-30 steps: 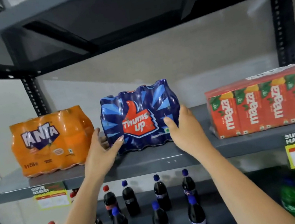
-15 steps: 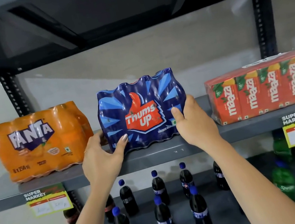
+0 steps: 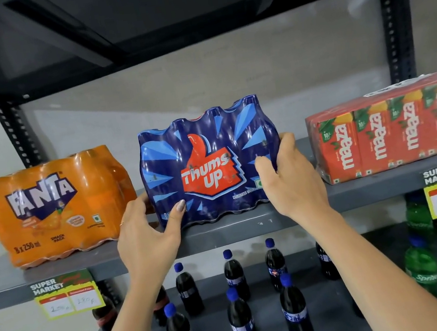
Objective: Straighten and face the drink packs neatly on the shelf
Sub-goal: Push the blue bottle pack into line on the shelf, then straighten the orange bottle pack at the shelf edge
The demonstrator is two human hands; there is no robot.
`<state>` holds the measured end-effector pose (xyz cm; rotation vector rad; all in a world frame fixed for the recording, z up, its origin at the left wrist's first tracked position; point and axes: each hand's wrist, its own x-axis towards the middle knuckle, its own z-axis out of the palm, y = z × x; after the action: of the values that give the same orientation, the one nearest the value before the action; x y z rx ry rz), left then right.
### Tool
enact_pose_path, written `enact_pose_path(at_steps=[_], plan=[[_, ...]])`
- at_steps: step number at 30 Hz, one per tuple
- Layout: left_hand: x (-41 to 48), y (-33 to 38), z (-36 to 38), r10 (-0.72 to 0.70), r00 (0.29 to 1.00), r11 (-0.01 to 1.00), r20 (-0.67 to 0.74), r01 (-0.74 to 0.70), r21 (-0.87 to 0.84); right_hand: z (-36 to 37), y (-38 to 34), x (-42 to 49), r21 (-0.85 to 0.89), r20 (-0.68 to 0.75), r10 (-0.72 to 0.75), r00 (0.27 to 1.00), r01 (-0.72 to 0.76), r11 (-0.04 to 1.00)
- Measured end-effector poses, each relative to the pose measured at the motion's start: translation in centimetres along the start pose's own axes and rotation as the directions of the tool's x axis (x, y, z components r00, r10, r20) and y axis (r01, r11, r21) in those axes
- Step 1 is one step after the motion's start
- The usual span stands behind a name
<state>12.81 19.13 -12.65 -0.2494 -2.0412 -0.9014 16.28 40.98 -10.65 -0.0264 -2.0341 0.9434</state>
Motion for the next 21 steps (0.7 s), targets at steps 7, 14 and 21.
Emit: enact_pose_path(at_steps=[7, 14, 21], plan=[[0.0, -0.1, -1.0, 0.079, 0.989, 0.996, 0.121, -0.075, -0.041, 0.3, 0.3, -0.6, 0.014, -0.116, 0.013, 0.993, -0.011, 1.0], [1.2, -4.6, -7.8, 0.19, 0.958, 0.957, -0.214, -0.23, -0.178, 1.9, -4.1, -4.1, 0.044, -0.514, -0.274, 0.813, 0.344, 0.938], [7.1, -14.3, -12.6, -0.233, 0.949, 0.97, -0.214, 0.243, 0.024, 13.7, -16.7, -6.2, 0.342, -0.053, -0.471, 0.881, 0.459, 0.82]])
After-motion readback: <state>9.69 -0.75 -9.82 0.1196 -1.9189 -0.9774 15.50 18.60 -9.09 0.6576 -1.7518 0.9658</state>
